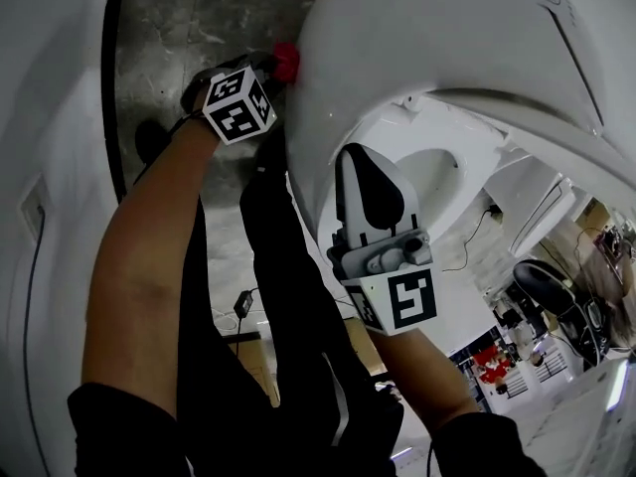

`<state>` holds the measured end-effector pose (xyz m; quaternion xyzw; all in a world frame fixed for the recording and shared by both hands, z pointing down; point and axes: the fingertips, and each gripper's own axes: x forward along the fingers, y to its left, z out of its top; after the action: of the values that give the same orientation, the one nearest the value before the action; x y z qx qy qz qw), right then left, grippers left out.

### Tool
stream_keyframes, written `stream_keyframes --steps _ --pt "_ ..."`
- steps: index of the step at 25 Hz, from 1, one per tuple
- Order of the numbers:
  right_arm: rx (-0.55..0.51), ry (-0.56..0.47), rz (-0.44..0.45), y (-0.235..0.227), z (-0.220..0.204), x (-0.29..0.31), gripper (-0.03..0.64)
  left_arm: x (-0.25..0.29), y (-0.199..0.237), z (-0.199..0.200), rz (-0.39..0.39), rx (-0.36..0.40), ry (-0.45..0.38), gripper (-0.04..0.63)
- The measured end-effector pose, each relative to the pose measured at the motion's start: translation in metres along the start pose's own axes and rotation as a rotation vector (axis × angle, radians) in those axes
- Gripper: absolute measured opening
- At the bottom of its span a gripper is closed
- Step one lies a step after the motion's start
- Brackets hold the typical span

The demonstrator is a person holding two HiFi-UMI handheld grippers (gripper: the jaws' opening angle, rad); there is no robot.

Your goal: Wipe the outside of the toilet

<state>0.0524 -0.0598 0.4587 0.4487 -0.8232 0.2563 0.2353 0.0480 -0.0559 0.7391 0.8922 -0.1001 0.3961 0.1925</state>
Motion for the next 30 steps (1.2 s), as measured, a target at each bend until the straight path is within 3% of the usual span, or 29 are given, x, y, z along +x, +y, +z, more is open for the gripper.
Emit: stream_keyframes --steps 9,13,23,26,30 --pt "-0.017 0.006 0.009 -0.003 -0.016 -0.017 0.037 0.015 -0.116 -0.045 -0.088 -0.141 0.025 0.064" --pt "-0.029 0.01 0.007 -0.001 -0.022 -0.023 0.037 0.018 -0.144 -0.055 -0.094 -0.206 0.022 0.064" --pt "0.005 0.001 -0.017 -0.003 -0.027 -0.027 0.037 0.023 -0.218 -0.066 -0.173 -0.266 0.054 0.063" --pt "0.008 0.002 -0.022 -0.002 -0.025 -0.027 0.037 0.024 -0.255 -0.067 -0.254 -0.268 0.062 0.063" --pt "0.009 0.002 -0.032 -0.001 -0.02 -0.028 0.037 0.02 -0.308 -0.072 -0.44 -0.287 0.106 0.063"
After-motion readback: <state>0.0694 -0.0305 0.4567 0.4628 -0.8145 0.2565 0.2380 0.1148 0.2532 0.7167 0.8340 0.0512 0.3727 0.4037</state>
